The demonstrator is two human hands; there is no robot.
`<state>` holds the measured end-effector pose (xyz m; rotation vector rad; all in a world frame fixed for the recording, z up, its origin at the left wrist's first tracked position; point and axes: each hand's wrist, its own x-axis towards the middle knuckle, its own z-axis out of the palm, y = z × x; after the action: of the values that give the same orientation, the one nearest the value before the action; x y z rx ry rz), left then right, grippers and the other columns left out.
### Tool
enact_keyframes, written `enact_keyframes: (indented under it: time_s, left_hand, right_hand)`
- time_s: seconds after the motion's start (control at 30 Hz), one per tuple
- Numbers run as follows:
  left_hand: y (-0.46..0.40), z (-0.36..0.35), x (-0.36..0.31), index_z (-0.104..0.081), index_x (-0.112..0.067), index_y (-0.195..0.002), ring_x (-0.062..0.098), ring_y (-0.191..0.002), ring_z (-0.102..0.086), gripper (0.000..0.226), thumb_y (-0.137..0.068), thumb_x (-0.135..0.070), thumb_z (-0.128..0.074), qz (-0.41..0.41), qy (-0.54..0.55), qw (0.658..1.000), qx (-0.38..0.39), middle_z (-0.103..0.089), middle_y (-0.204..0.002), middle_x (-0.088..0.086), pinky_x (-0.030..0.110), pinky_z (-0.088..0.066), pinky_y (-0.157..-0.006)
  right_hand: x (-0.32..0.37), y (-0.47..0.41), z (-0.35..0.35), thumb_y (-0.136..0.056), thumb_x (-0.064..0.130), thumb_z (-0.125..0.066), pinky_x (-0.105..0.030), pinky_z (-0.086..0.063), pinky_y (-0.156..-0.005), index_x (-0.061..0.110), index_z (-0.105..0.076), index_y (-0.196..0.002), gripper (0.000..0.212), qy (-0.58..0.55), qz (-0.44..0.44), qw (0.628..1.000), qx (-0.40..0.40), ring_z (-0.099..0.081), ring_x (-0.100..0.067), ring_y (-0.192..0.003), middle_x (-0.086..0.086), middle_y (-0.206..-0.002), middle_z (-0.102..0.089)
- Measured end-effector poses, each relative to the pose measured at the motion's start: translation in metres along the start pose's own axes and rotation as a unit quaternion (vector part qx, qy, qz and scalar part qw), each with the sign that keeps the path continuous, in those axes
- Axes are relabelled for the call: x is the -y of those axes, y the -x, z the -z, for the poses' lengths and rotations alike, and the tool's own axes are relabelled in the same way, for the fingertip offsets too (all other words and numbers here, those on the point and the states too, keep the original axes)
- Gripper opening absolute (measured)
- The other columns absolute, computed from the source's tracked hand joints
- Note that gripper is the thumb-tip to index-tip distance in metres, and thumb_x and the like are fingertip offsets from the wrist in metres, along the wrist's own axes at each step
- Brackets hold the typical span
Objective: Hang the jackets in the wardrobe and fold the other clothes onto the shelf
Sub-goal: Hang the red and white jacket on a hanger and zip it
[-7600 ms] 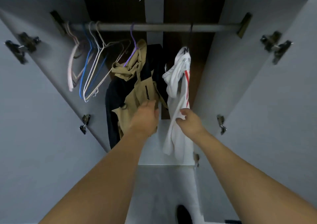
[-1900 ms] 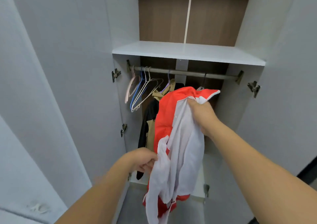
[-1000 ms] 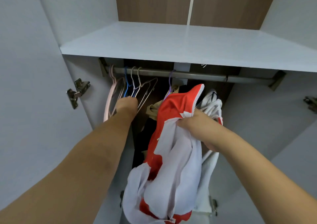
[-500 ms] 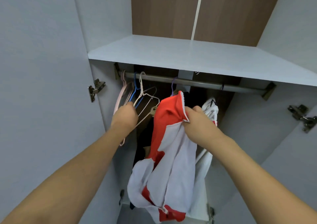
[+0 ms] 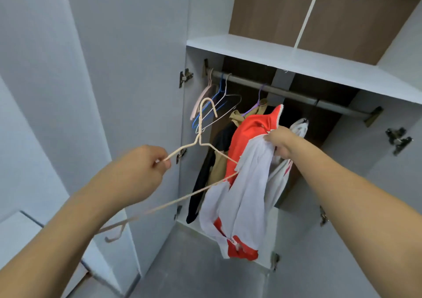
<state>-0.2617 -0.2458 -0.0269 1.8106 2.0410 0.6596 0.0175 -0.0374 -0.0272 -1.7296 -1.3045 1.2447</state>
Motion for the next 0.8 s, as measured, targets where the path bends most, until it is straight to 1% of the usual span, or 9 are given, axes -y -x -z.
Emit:
enact_keyframes:
  time_s: [0.1, 0.17, 0.23, 0.3, 0.4, 0.47, 0.63, 0.7, 0.8]
  left_hand:
    - [0.03, 0.016, 0.003, -0.066, -0.028, -0.086, 0.012, -0.05, -0.051, 0.021, -0.099, -0.036, -0.051, 0.003, 0.041, 0.999, 0.018, -0.057, -0.054, -0.01, 0.029, -0.044, -0.059]
    - [0.044, 0.024, 0.004, -0.066, -0.026, -0.086, 0.007, -0.041, -0.042, 0.023, -0.099, -0.037, -0.051, 0.002, 0.055, 0.998, 0.014, -0.049, -0.044, -0.012, 0.027, -0.038, -0.054]
    - [0.056, 0.031, 0.006, -0.065, -0.022, -0.087, 0.007, -0.04, -0.04, 0.026, -0.1, -0.038, -0.049, -0.006, 0.062, 0.998, 0.007, -0.044, -0.042, -0.012, 0.027, -0.035, -0.052]
    - [0.067, 0.037, 0.01, -0.063, -0.022, -0.086, 0.009, -0.042, -0.04, 0.026, -0.1, -0.036, -0.048, -0.019, 0.052, 0.998, -0.003, -0.045, -0.042, -0.01, 0.029, -0.034, -0.051]
    - [0.084, 0.043, 0.018, -0.06, -0.024, -0.081, 0.01, -0.046, -0.044, 0.025, -0.101, -0.033, -0.048, -0.035, 0.042, 0.998, -0.021, -0.047, -0.044, -0.006, 0.022, -0.033, -0.048]
    - [0.096, 0.049, 0.026, -0.061, -0.025, -0.082, 0.007, -0.045, -0.045, 0.024, -0.101, -0.032, -0.048, -0.04, 0.055, 0.997, -0.025, -0.049, -0.045, -0.01, 0.018, -0.031, -0.044]
    - [0.12, 0.068, 0.036, -0.063, -0.026, -0.084, 0.0, -0.044, -0.048, 0.025, -0.102, -0.03, -0.046, -0.052, 0.087, 0.995, -0.022, -0.049, -0.044, -0.018, 0.015, -0.032, -0.041]
    - [0.127, 0.075, 0.036, -0.063, -0.025, -0.085, 0.0, -0.039, -0.046, 0.024, -0.102, -0.029, -0.047, -0.057, 0.108, 0.992, -0.018, -0.047, -0.04, -0.015, 0.011, -0.033, -0.04]
    - [0.135, 0.088, 0.036, -0.064, -0.025, -0.087, 0.0, -0.037, -0.045, 0.023, -0.102, -0.028, -0.047, -0.066, 0.127, 0.99, -0.012, -0.045, -0.037, -0.016, 0.009, -0.032, -0.039]
  right_hand:
    - [0.002, 0.016, -0.003, -0.097, 0.011, -0.056, -0.048, -0.044, -0.104, 0.002, -0.052, -0.128, 0.032, 0.038, 0.005, 0.999, -0.032, -0.056, -0.035, -0.117, -0.016, -0.128, -0.058]
    - [0.003, 0.031, -0.009, -0.092, 0.016, -0.064, -0.047, -0.048, -0.1, 0.006, -0.056, -0.121, 0.031, 0.138, 0.076, 0.986, -0.048, -0.06, -0.033, -0.11, -0.013, -0.118, -0.062]
    - [0.006, 0.046, -0.015, -0.089, 0.024, -0.068, -0.045, -0.052, -0.094, 0.007, -0.061, -0.108, 0.026, 0.285, 0.131, 0.948, -0.051, -0.065, -0.031, -0.099, -0.012, -0.106, -0.065]
    - [0.011, 0.057, -0.019, -0.087, 0.027, -0.071, -0.045, -0.053, -0.092, 0.004, -0.065, -0.105, 0.03, 0.359, 0.153, 0.92, -0.049, -0.065, -0.031, -0.096, -0.013, -0.102, -0.067]
    - [0.016, 0.073, -0.03, -0.089, 0.019, -0.065, -0.038, -0.052, -0.08, 0.007, -0.065, -0.085, 0.013, 0.354, 0.166, 0.919, -0.05, -0.064, -0.03, -0.09, -0.014, -0.094, -0.067]
    - [0.012, 0.083, -0.037, -0.094, 0.019, -0.055, -0.032, -0.045, -0.067, 0.011, -0.059, -0.074, 0.022, 0.369, 0.184, 0.908, -0.077, -0.06, -0.027, -0.08, -0.012, -0.086, -0.064]
    - [0.001, 0.108, -0.046, -0.103, 0.039, -0.04, -0.039, -0.055, -0.076, 0.014, -0.062, -0.088, 0.036, 0.391, 0.184, 0.891, -0.137, -0.064, -0.025, -0.078, -0.007, -0.083, -0.065]
    - [0.001, 0.117, -0.048, -0.103, 0.04, -0.039, -0.04, -0.055, -0.08, 0.013, -0.063, -0.095, 0.037, 0.388, 0.175, 0.893, -0.147, -0.064, -0.025, -0.082, -0.008, -0.087, -0.066]
    - [0.002, 0.125, -0.054, -0.104, 0.034, -0.04, -0.036, -0.051, -0.076, 0.009, -0.063, -0.099, 0.034, 0.372, 0.164, 0.898, -0.168, -0.063, -0.026, -0.083, -0.009, -0.087, -0.064]
